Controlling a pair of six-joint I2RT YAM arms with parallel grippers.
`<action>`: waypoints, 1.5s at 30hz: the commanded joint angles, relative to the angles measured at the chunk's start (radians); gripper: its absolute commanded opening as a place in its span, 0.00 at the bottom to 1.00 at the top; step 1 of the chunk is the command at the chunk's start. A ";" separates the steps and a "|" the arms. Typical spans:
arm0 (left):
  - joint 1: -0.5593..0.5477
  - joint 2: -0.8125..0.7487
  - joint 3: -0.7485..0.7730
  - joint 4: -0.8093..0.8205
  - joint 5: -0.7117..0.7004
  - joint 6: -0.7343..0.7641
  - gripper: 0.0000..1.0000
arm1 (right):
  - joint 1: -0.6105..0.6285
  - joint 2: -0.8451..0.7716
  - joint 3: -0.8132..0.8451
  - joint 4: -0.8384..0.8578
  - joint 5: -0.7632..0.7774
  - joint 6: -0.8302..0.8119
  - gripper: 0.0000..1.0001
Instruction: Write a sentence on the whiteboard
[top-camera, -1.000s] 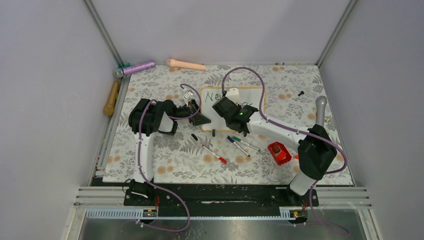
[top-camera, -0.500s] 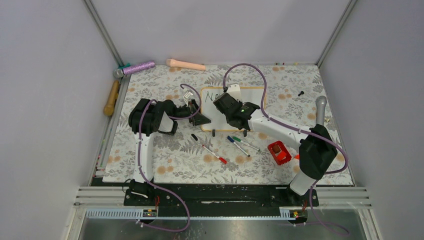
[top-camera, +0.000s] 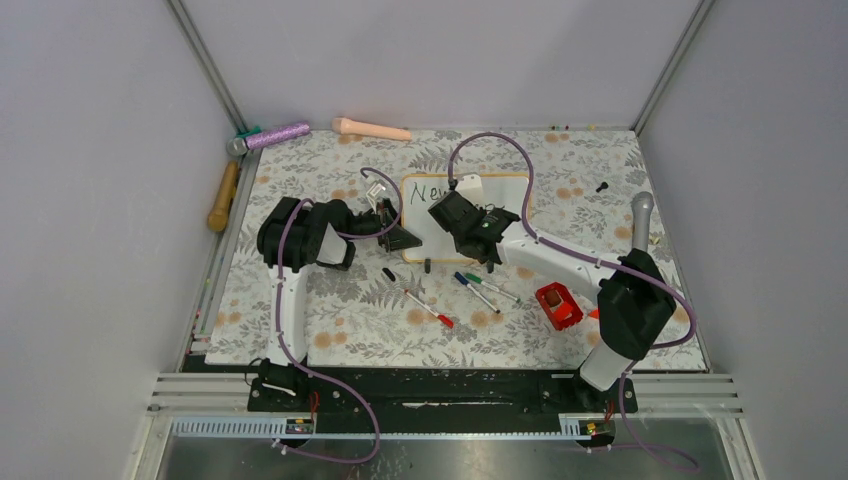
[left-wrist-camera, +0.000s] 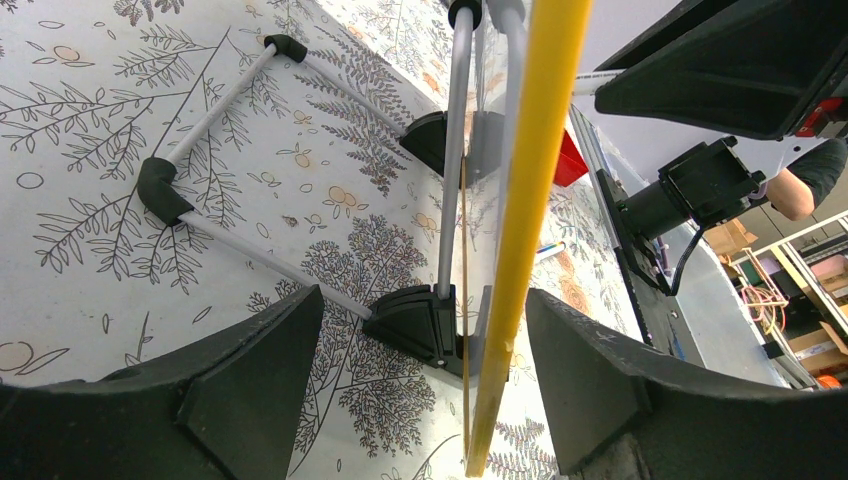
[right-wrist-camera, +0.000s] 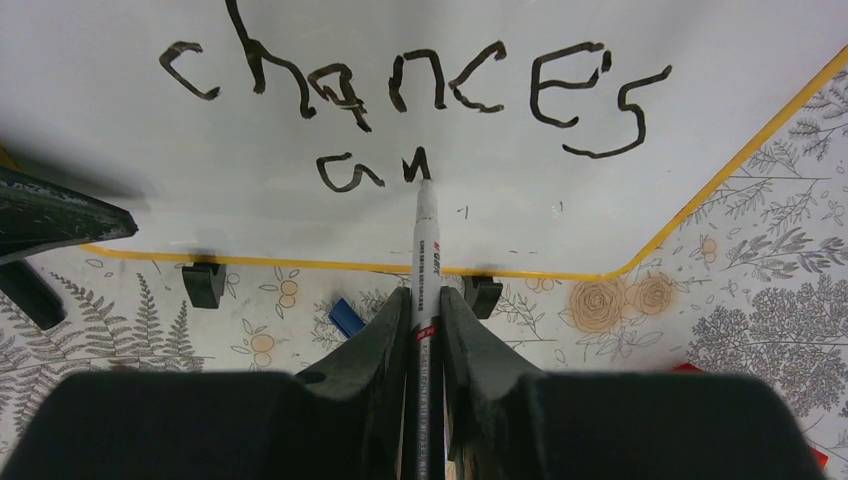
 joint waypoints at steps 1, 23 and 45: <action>0.003 0.012 -0.006 -0.028 0.008 0.002 0.77 | -0.012 -0.023 -0.021 0.000 -0.007 0.026 0.00; 0.004 0.010 -0.006 -0.027 0.008 0.001 0.77 | -0.044 -0.013 0.062 -0.016 0.034 -0.017 0.00; 0.004 0.011 -0.006 -0.028 0.008 0.001 0.77 | -0.050 -0.028 0.071 -0.015 0.037 -0.025 0.00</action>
